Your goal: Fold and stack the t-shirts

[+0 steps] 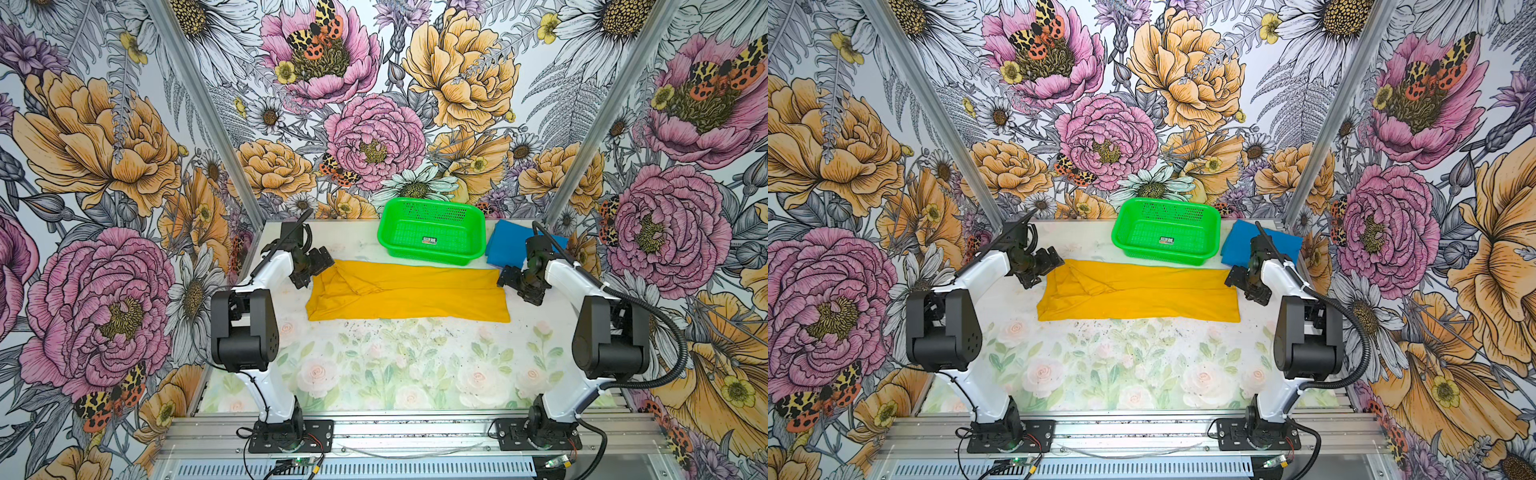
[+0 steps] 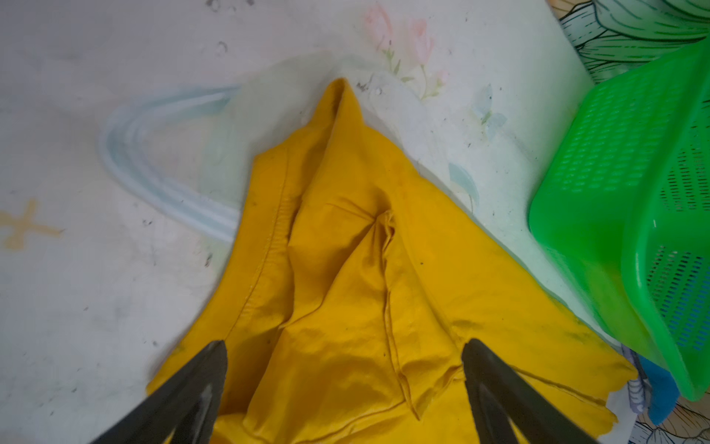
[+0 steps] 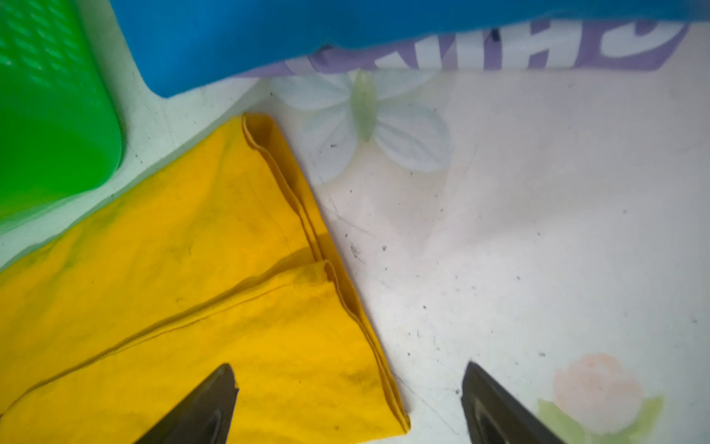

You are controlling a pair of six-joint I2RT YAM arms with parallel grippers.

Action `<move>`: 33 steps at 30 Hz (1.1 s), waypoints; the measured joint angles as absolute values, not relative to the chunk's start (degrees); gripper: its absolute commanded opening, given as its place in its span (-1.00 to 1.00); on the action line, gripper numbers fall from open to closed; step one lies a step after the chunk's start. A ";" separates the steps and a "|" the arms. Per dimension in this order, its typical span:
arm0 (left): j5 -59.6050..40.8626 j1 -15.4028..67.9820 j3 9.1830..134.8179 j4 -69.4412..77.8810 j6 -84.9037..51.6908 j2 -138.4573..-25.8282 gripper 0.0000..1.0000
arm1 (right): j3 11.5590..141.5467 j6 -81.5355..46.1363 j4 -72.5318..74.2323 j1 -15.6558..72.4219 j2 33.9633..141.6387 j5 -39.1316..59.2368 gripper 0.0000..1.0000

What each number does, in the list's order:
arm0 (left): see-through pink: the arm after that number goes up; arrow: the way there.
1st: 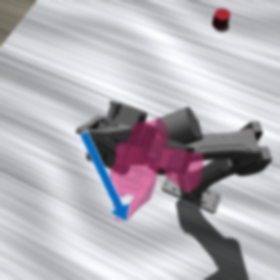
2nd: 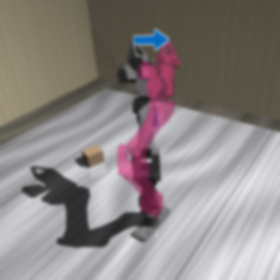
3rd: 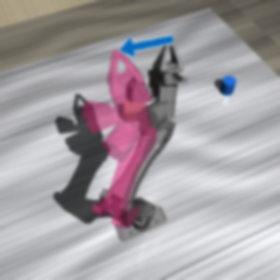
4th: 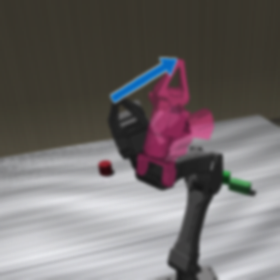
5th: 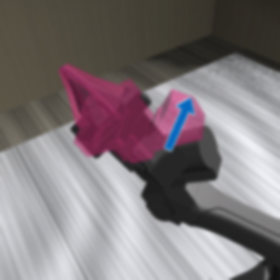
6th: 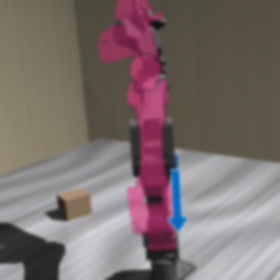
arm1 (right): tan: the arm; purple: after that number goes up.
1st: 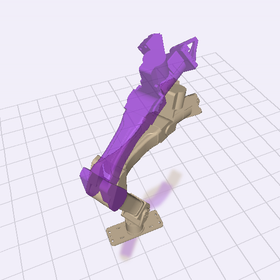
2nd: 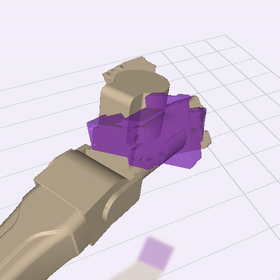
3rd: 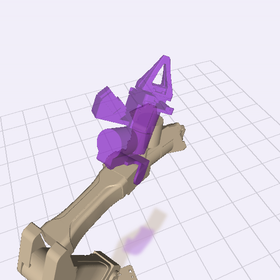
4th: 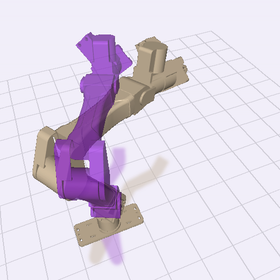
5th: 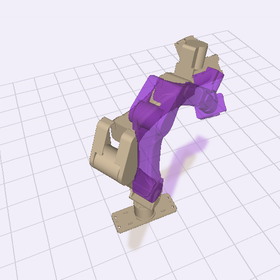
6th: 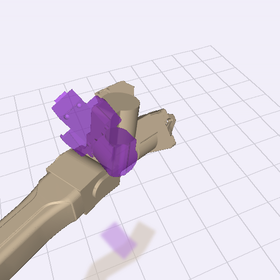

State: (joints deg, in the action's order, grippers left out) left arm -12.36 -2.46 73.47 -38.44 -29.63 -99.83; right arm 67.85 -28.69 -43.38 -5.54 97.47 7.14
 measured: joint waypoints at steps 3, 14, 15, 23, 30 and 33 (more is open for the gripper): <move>-12.97 -3.38 66.17 -37.52 -30.26 -95.26 0.81 | 64.73 -27.53 -43.38 -5.43 97.30 8.91 0.86; -14.44 -5.87 52.90 -33.30 -34.13 -91.85 -0.03 | 59.66 -25.69 -42.92 -5.15 97.30 11.11 0.60; -14.31 -6.00 51.94 -32.86 -34.44 -91.42 -0.12 | 59.59 -25.61 -42.76 -5.17 97.32 11.27 0.57; -13.08 -7.22 46.04 -30.09 -37.45 -89.21 -0.15 | 59.48 -25.39 -42.33 -5.17 97.84 11.46 0.45; -13.10 -7.79 45.30 -28.29 -37.76 -88.84 -0.34 | 59.53 -25.36 -42.09 -5.17 99.07 11.86 0.36; -12.93 -7.81 44.99 -27.49 -38.39 -88.99 -0.64 | 59.53 -25.36 -41.95 -5.17 99.18 11.86 0.25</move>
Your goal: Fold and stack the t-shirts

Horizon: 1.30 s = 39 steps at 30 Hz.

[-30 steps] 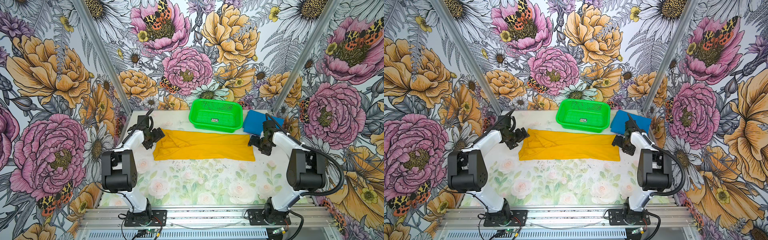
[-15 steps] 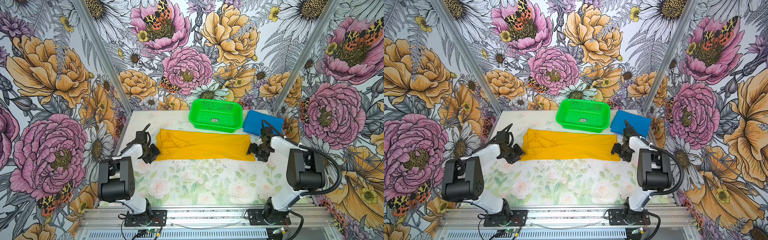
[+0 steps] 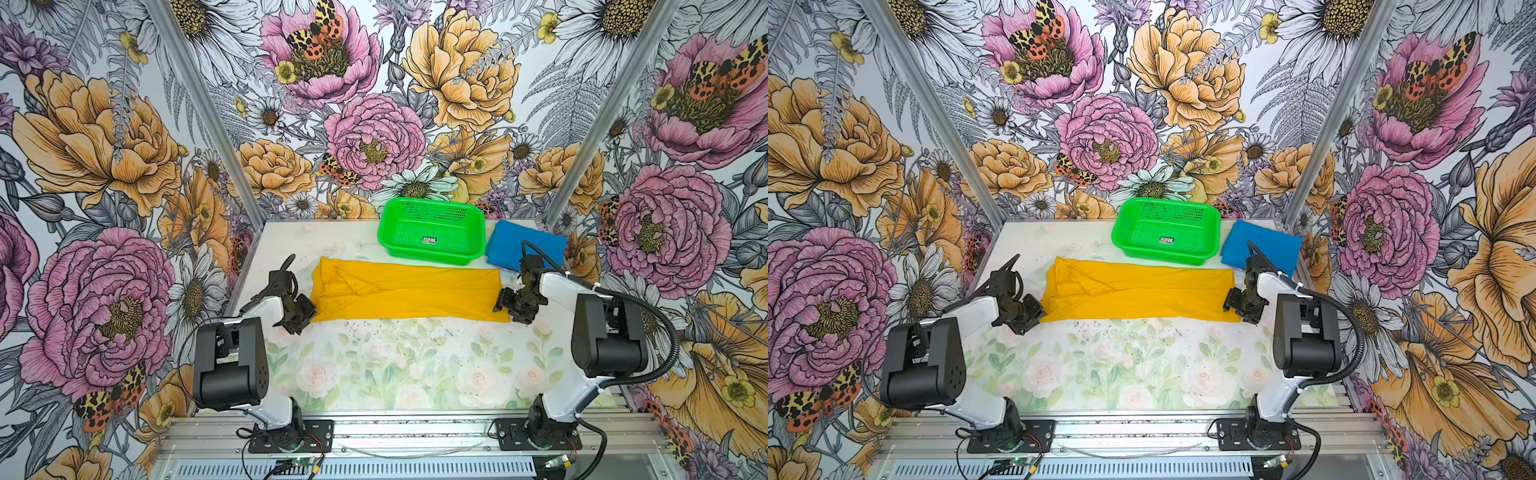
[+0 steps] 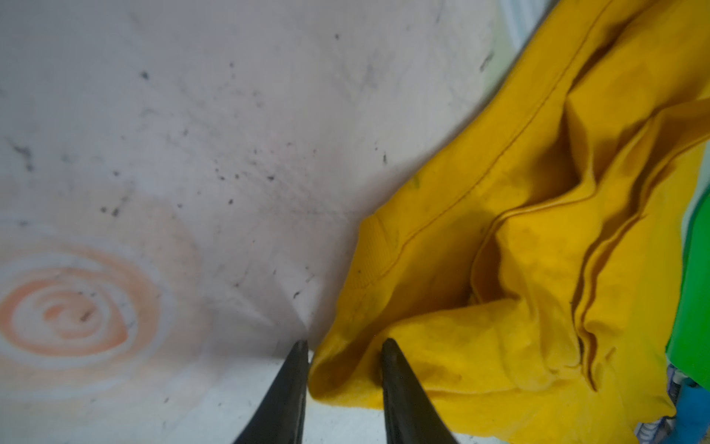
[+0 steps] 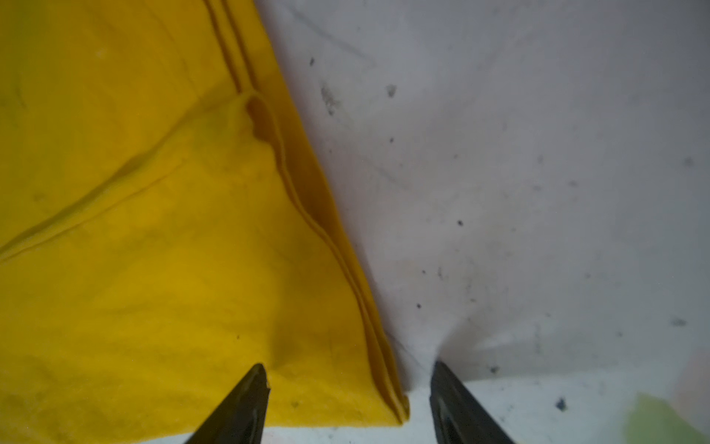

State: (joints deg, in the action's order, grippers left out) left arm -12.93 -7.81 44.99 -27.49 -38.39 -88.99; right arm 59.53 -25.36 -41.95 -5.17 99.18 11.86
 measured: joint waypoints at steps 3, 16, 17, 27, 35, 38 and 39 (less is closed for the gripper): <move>-12.95 -8.08 44.60 -27.05 -38.79 -89.38 -1.00 | 59.81 -24.91 -41.71 -5.19 99.74 11.90 -0.16; -9.23 -12.43 42.63 -26.55 -40.58 -85.60 -1.00 | 55.77 -25.58 -40.29 -4.05 96.88 10.98 -0.91; -8.95 -12.58 42.72 -26.59 -40.58 -85.82 -1.00 | 55.13 -25.56 -40.64 -3.25 96.27 10.96 -0.91; -3.99 -12.73 60.47 -28.58 -41.19 -100.82 -1.00 | 51.20 -26.55 -43.22 29.91 93.01 13.26 -0.89; -1.72 -7.16 96.55 -34.02 -38.83 -125.49 -1.00 | 56.71 -28.16 -45.10 58.81 98.37 18.68 -0.79; -2.66 -5.13 112.66 -38.39 -37.01 -135.96 -1.00 | 59.83 -29.41 -45.39 64.86 100.53 20.05 -0.30; -3.03 -4.67 117.01 -39.77 -36.56 -138.76 -1.00 | 60.62 -29.50 -45.36 65.93 100.75 20.12 -0.12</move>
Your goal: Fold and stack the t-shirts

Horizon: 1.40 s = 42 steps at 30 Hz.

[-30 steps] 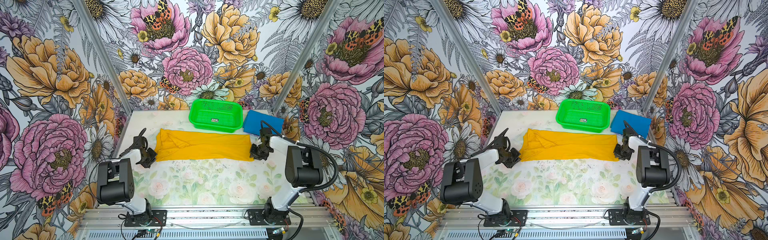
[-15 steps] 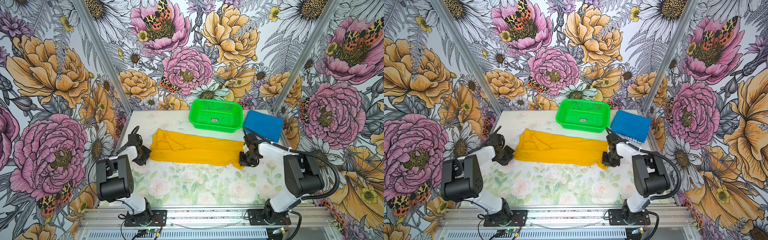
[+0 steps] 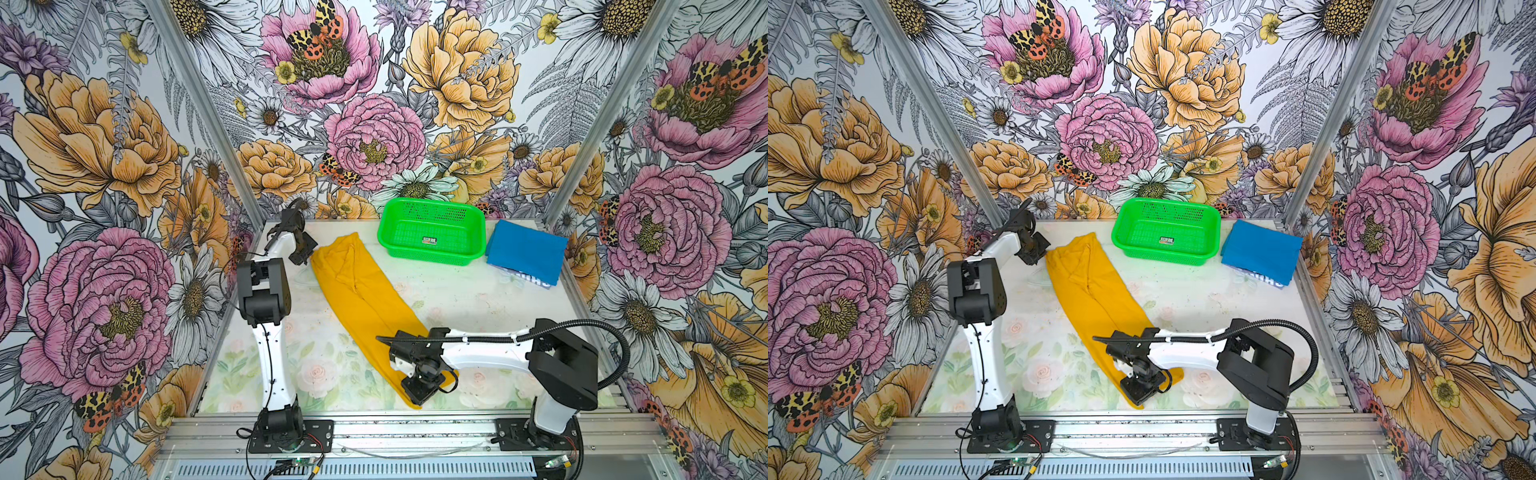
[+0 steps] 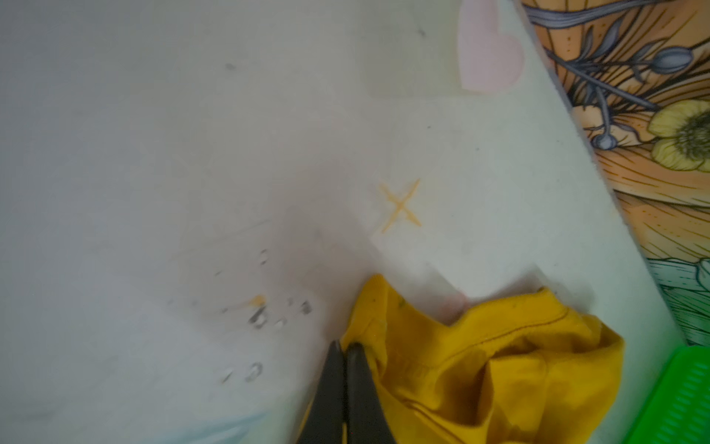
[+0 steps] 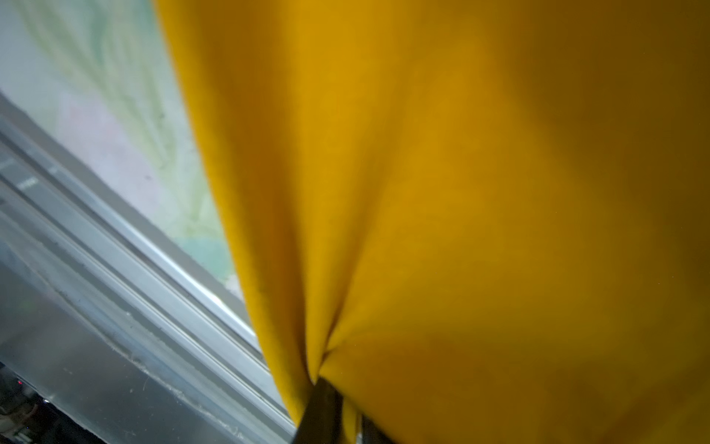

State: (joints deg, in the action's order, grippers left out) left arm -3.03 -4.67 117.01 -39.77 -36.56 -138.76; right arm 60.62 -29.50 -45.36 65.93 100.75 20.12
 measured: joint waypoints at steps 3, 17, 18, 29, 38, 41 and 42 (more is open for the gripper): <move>-4.19 -3.46 126.72 -43.29 -35.53 -145.08 -1.00 | 62.00 -30.89 -45.41 67.59 99.94 20.45 0.36; -16.36 -6.68 110.48 -43.03 -30.98 -132.18 0.98 | 57.60 -32.47 -46.48 43.72 80.49 17.39 0.68; -16.29 -6.66 104.88 -42.28 -31.33 -128.27 0.98 | 57.45 -32.05 -46.50 42.04 81.34 17.08 0.66; -12.03 8.27 48.10 -32.93 -39.66 -81.10 0.97 | 53.69 -26.11 -46.61 36.80 90.19 16.40 0.22; -8.67 40.16 27.27 -31.92 -56.27 -60.97 0.67 | 49.91 -25.74 -47.46 41.43 89.89 16.73 0.09; -7.27 49.41 25.43 -32.01 -61.95 -56.14 0.61 | 49.10 -26.52 -47.22 42.92 89.47 16.16 0.06; -6.90 51.66 25.23 -32.03 -63.46 -55.46 0.61 | 48.60 -26.94 -47.16 42.96 89.36 15.86 0.06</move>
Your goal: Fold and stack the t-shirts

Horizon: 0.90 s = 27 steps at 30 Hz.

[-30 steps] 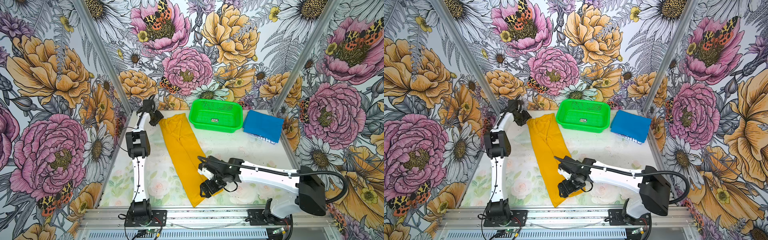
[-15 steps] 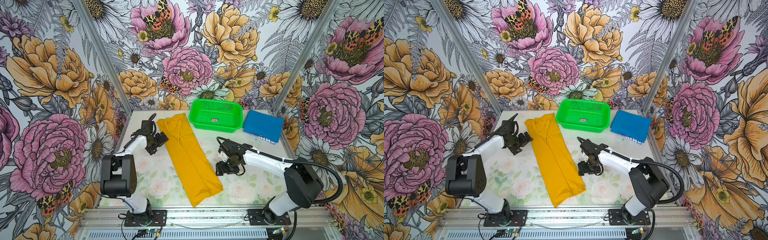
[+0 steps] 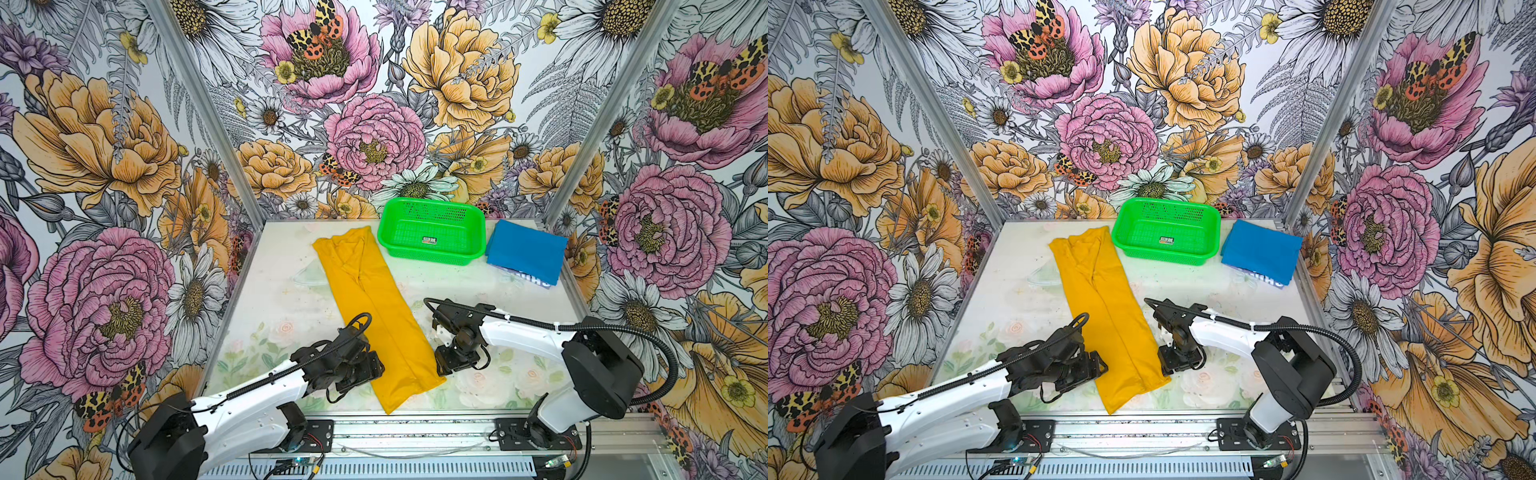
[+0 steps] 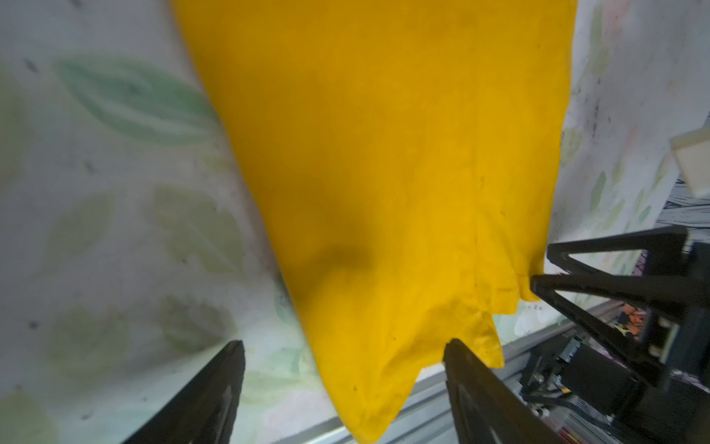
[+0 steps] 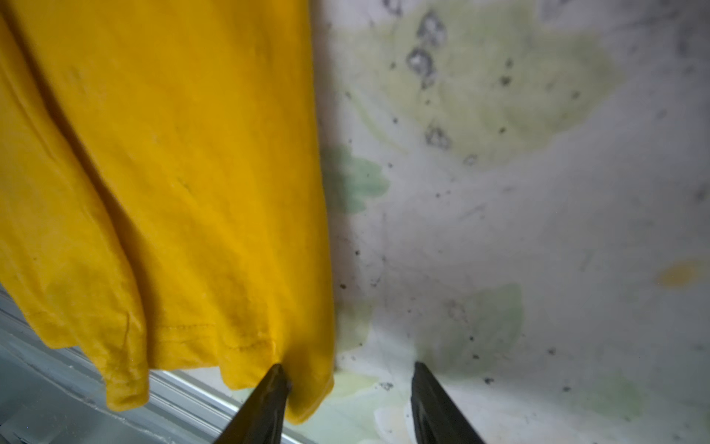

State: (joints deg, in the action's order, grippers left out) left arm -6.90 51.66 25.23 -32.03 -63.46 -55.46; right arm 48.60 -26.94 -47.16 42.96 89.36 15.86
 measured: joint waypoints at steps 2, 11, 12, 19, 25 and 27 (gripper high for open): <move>-6.33 55.96 24.86 -31.94 -66.17 -55.13 0.61 | 47.77 -27.59 -46.87 43.03 88.55 15.14 0.05; -5.50 65.25 27.55 -31.09 -68.51 -64.05 0.48 | 46.04 -29.54 -45.98 43.57 85.60 13.47 -0.02; -5.34 65.67 28.12 -31.03 -68.62 -64.97 0.43 | 46.04 -29.52 -45.76 43.62 85.60 13.43 -0.02; -4.51 69.10 30.48 -29.43 -68.88 -70.24 0.00 | 46.13 -29.63 -44.80 44.97 87.13 13.26 -0.26; -3.79 71.81 30.30 -28.93 -70.76 -71.11 -0.34 | 46.19 -29.67 -44.36 47.46 87.83 13.78 -0.72; -3.75 72.64 29.89 -28.75 -71.61 -70.87 -0.47 | 46.17 -30.02 -44.31 47.83 87.85 13.96 -0.92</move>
